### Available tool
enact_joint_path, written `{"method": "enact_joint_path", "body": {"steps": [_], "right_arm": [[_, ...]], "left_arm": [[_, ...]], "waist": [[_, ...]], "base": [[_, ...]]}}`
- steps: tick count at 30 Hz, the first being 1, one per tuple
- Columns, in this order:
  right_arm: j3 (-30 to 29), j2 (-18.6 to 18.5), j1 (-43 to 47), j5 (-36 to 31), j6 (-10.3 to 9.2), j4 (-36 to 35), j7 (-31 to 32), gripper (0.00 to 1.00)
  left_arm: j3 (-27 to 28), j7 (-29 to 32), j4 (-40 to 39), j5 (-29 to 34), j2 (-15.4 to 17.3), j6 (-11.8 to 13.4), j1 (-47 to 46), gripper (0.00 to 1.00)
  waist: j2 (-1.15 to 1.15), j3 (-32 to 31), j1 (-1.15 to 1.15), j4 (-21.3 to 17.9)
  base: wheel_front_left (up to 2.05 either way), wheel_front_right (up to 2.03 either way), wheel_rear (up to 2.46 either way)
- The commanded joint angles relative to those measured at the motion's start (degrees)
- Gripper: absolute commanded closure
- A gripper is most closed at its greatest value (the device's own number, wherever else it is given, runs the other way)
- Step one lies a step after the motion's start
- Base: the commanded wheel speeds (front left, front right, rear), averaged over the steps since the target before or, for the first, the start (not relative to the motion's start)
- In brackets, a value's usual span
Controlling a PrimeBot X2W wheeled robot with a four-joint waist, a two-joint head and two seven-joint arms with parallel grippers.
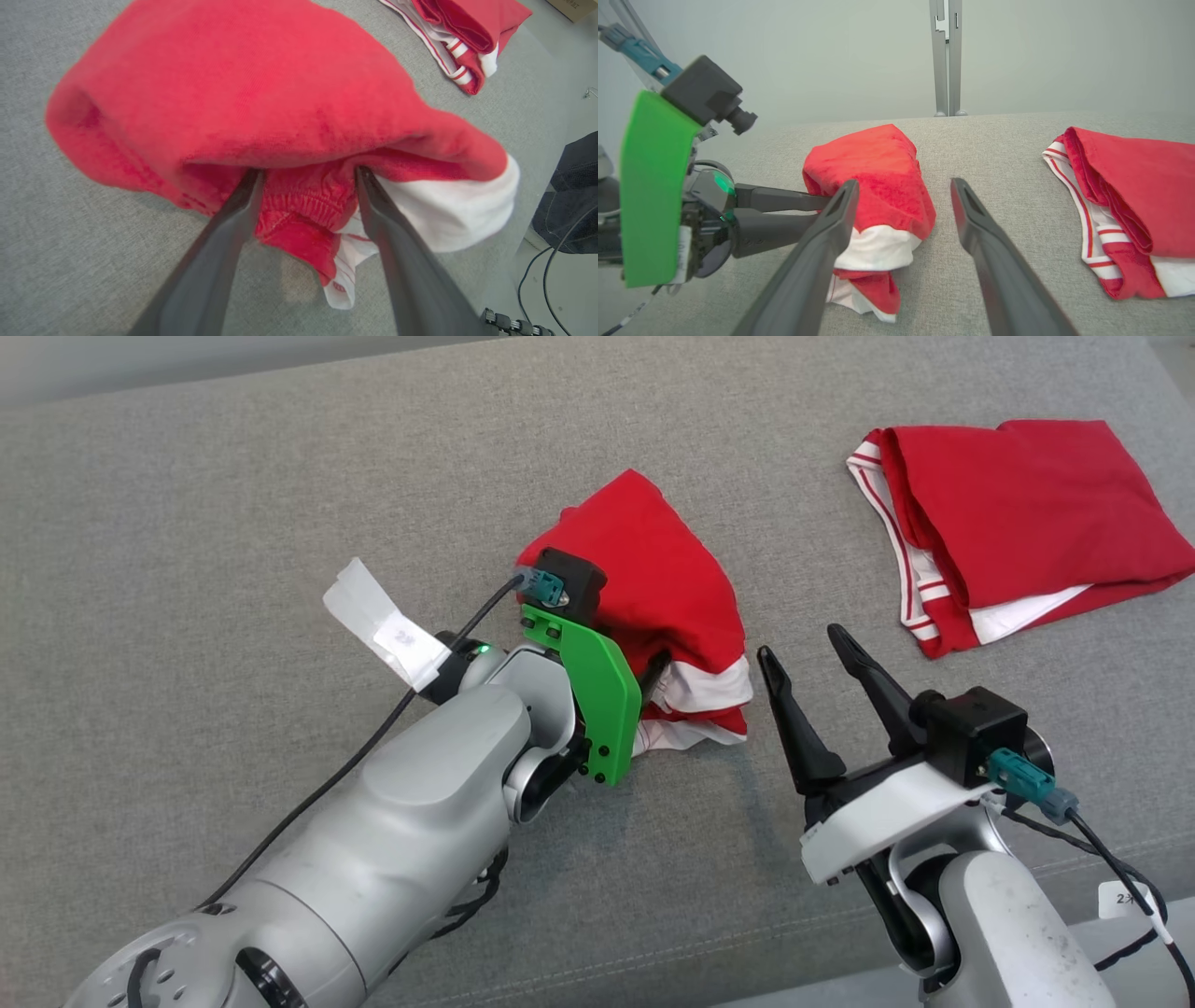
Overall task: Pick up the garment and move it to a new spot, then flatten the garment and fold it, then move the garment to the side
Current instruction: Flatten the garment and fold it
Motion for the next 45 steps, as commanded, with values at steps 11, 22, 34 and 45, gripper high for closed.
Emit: {"method": "enact_joint_path", "body": {"steps": [11, 22, 34, 45], "right_arm": [[-0.43, -0.14, -1.64, -1.09, -0.06, -1.46, -0.08, 0.0], [-0.52, -0.15, -0.81, -1.08, -0.06, -0.58, -0.21, 0.0], [0.06, -0.15, 0.77, 0.13, -0.06, 1.0, -0.04, 0.0], [-0.12, -0.15, 1.79, 0.77, -0.06, 1.63, -0.37, 0.0]], "left_arm": [[-1.99, -3.72, 2.13, 0.8, 0.2, 2.43, -2.05, 1.0], [-1.67, -6.92, 4.18, -0.41, 0.19, 1.77, -4.27, 1.0], [0.95, -11.71, 3.91, 0.99, 2.07, 3.0, -11.77, 1.0], [0.5, -12.12, -4.98, 5.05, 3.43, 6.33, -20.35, 1.0]], "waist": [[0.0, 4.33, 0.0, -2.66], [0.0, 2.56, 0.0, 0.4], [0.0, -3.39, 0.0, 4.06], [0.0, -6.53, 0.0, 4.78]], "base": [[0.0, 0.0, 0.0], [0.0, 0.0, 0.0], [0.0, 0.0, 0.0], [0.0, 0.0, 0.0]]}}
